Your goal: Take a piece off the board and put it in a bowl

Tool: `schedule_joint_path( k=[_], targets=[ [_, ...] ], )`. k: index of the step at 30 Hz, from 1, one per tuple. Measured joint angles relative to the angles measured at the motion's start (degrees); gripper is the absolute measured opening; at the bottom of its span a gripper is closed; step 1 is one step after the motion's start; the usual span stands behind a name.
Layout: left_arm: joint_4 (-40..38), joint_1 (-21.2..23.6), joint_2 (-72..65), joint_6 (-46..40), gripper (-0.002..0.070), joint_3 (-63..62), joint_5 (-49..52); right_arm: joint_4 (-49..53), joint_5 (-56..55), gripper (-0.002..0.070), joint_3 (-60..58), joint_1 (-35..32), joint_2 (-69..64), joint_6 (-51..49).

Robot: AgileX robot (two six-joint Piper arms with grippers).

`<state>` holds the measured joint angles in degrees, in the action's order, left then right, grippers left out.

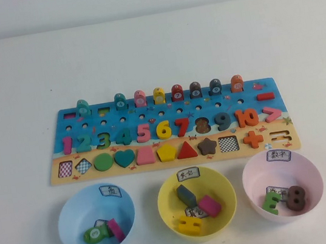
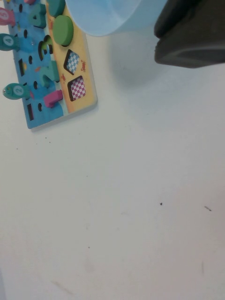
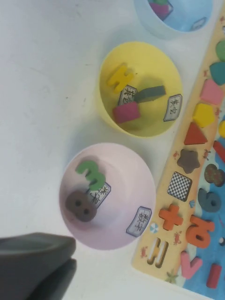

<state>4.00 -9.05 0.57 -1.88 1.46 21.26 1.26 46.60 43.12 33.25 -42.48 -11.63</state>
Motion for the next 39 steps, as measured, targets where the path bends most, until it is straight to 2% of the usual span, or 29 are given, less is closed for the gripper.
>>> schedule_joint_path(
  k=[7, 12, 21, 26, 31, 35, 39],
  targets=[
    [0.00, 0.00, 0.00, 0.00, -0.0004, 0.00, 0.00, -0.52, 0.34, -0.0016, -3.93, 0.00, 12.89, 11.63],
    [0.00, 0.00, 0.00, 0.00, -0.0004, 0.00, 0.00, 1.13, -4.56, -0.0016, -8.50, 0.00, 14.63, 12.91],
    [0.00, 0.00, 0.00, 0.00, -0.0004, 0.00, 0.00, 4.84, -24.30, -0.0017, -19.83, -1.32, 16.73, 12.91],
    [0.00, 0.00, 0.00, 0.00, -0.0004, 0.00, 0.00, 4.93, -36.37, -0.0017, -28.53, -9.26, 22.36, 12.91],
    [0.00, 0.00, 0.00, 0.00, -0.0004, 0.00, 0.00, 4.93, -47.29, -0.0017, -37.98, -20.87, 29.66, 12.91],
    [0.00, 0.00, 0.00, 0.00, -0.0004, 0.00, 0.00, 4.93, -49.37, -0.0017, -41.88, -28.05, 36.54, 12.91],
    [0.00, 0.00, 0.00, 0.00, -0.0004, 0.00, 0.00, 4.66, -48.97, -0.0018, -43.68, -31.51, 42.41, 12.91]
  ],
)
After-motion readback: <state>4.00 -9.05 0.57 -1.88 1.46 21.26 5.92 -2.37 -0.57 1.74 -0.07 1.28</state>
